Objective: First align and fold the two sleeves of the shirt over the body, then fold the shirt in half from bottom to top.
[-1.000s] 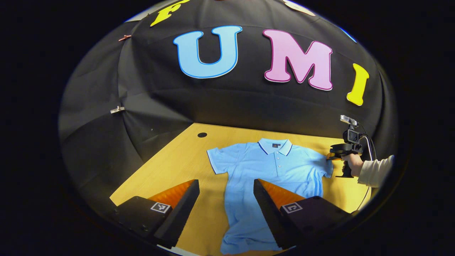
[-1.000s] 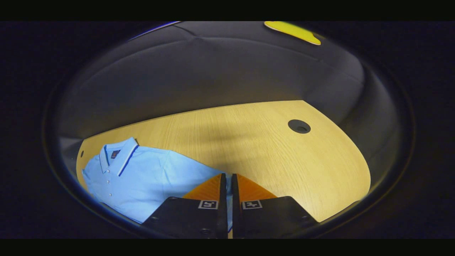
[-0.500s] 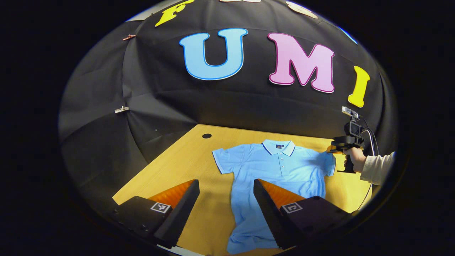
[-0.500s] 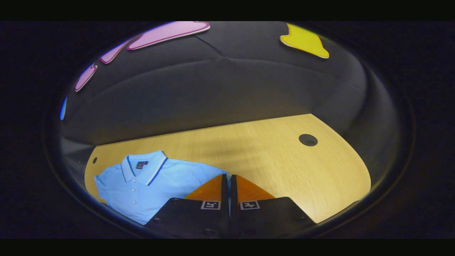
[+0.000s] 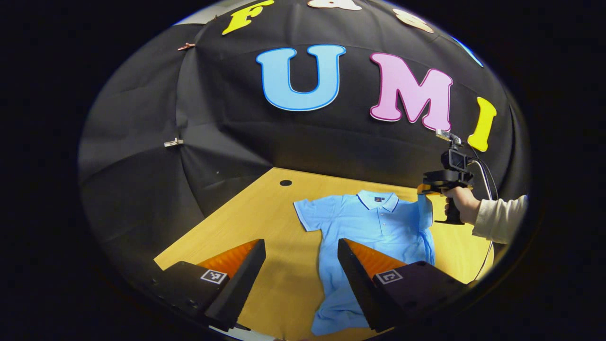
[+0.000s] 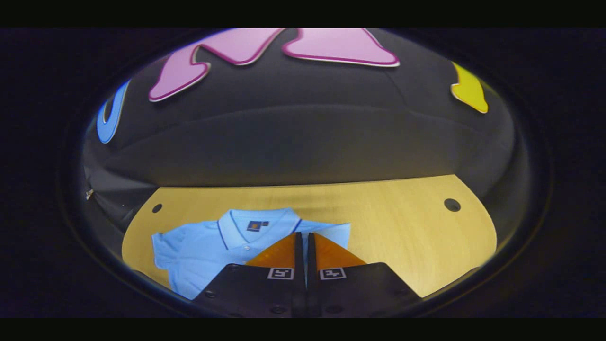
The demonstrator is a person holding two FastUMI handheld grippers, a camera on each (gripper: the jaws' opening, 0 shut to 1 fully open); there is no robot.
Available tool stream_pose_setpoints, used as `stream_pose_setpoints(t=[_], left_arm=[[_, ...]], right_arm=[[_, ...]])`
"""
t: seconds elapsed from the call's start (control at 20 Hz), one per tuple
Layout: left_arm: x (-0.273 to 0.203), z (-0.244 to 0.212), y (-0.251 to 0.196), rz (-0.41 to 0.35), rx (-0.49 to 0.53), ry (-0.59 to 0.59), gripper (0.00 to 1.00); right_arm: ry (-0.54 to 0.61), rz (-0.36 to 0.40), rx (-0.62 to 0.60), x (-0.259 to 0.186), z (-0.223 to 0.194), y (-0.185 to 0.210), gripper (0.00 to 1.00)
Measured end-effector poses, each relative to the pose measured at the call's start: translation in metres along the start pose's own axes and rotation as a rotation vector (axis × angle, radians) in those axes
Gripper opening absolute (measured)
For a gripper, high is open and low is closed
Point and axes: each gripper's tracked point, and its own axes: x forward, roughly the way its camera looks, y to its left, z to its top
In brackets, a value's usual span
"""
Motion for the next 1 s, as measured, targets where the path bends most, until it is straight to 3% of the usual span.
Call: stream_pose_setpoints(t=[0.05,0.15,0.2,0.25,0.3,0.35,0.5,0.55,0.6,0.85,1.0], left_arm=[[-0.001,0.001,0.006,0.009,-0.009,-0.006,0.98],[-0.001,0.002,0.016,0.021,-0.030,-0.013,0.98],[0.001,0.002,0.020,0.026,-0.042,-0.016,0.98],[0.005,0.004,0.023,0.030,-0.051,-0.019,0.99],[0.010,0.007,0.025,0.031,-0.054,-0.025,0.99],[0.014,0.011,0.025,0.027,-0.048,-0.036,0.98],[0.036,0.026,0.024,-0.002,-0.020,-0.062,0.98],[0.046,0.031,0.020,-0.020,-0.015,-0.070,0.98],[0.057,0.036,0.016,-0.041,-0.013,-0.077,0.98],[0.131,0.047,-0.012,-0.157,0.007,-0.061,0.98],[0.191,0.038,-0.025,-0.191,0.031,-0.016,0.98]], right_arm=[[0.001,-0.002,-0.023,0.000,-0.002,0.011,0.05],[0.001,0.049,-0.053,-0.006,-0.010,0.041,0.01],[-0.003,0.090,-0.064,-0.011,-0.012,0.058,0.17],[-0.012,0.128,-0.080,-0.018,-0.013,0.073,0.10],[-0.019,0.153,-0.105,-0.023,-0.013,0.083,0.35],[-0.031,0.169,-0.130,-0.032,-0.014,0.090,0.36],[-0.066,0.207,-0.175,-0.058,-0.012,0.100,0.90],[-0.078,0.208,-0.186,-0.070,-0.010,0.097,0.95],[-0.091,0.206,-0.198,-0.080,-0.008,0.093,1.00],[-0.113,0.201,-0.227,-0.130,-0.014,0.065,1.00],[-0.119,0.185,-0.234,-0.157,-0.017,0.038,0.96]])
